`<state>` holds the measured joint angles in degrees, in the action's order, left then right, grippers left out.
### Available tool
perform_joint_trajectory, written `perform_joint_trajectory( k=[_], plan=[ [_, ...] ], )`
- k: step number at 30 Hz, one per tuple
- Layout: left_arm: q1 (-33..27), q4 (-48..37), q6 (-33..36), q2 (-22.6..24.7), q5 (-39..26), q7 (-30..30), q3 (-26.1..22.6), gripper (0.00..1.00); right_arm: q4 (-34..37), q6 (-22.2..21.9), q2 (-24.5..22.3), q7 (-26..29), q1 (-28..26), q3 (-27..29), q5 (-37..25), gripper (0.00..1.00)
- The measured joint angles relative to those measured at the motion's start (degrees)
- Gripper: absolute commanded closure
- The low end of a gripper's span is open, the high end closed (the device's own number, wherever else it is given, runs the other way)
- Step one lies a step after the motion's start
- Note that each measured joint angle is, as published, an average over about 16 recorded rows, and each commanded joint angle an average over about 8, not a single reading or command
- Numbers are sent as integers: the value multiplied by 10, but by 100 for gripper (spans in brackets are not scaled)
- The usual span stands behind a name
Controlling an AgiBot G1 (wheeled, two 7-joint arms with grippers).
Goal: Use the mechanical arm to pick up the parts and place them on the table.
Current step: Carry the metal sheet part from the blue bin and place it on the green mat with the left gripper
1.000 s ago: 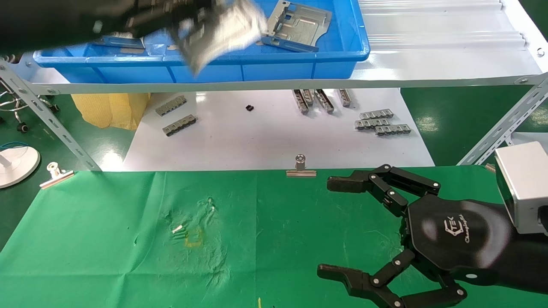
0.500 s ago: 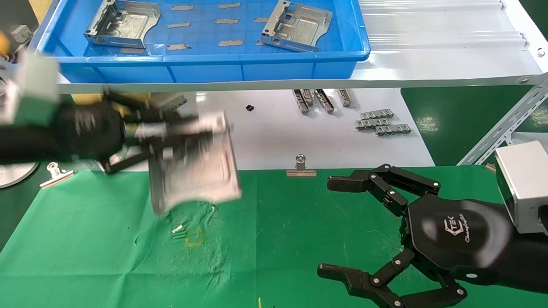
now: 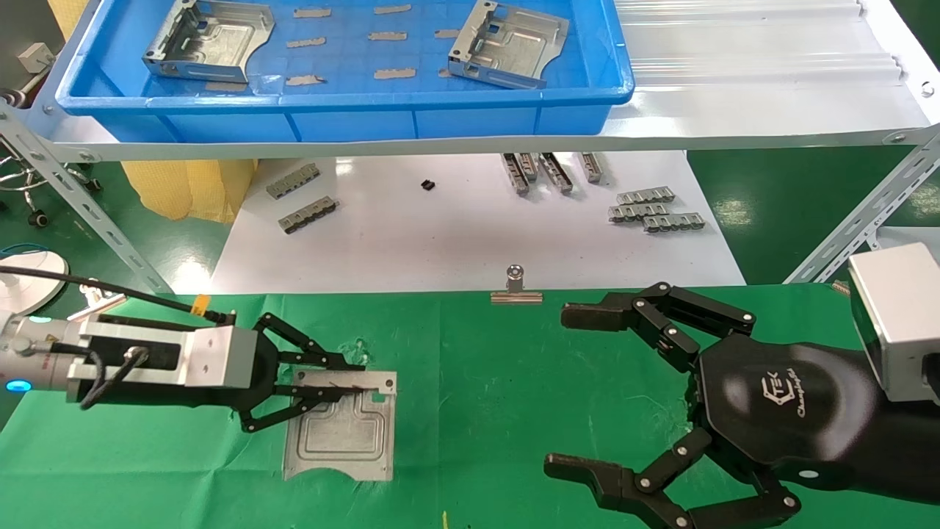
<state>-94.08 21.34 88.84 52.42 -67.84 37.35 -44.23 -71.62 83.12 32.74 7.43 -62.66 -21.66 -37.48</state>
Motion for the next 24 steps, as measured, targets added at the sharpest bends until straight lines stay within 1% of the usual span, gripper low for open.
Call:
perform_joint_trajectory(
  k=[3, 4, 11, 12, 19, 24],
  plan=[
    [-5, -30, -4, 11, -10, 33, -6, 100, 0, 0, 0, 0, 0, 0, 0, 0],
    [-6, -40, -5, 15, -13, 42, -8, 97, 0, 0, 0, 0, 0, 0, 0, 0],
    [-17, -98, -19, 35, -27, 92, -17, 9, 0, 0, 0, 0, 0, 0, 0, 0],
    [-18, -105, -21, 37, -27, 97, -17, 0, 0, 0, 0, 0, 0, 0, 0, 0],
    [-26, -145, -23, 53, -27, 118, -16, 0, 0, 0, 0, 0, 0, 0, 0, 0],
    [-31, -170, -12, 59, -17, 105, -9, 0, 0, 0, 0, 0, 0, 0, 0, 0]
  ],
)
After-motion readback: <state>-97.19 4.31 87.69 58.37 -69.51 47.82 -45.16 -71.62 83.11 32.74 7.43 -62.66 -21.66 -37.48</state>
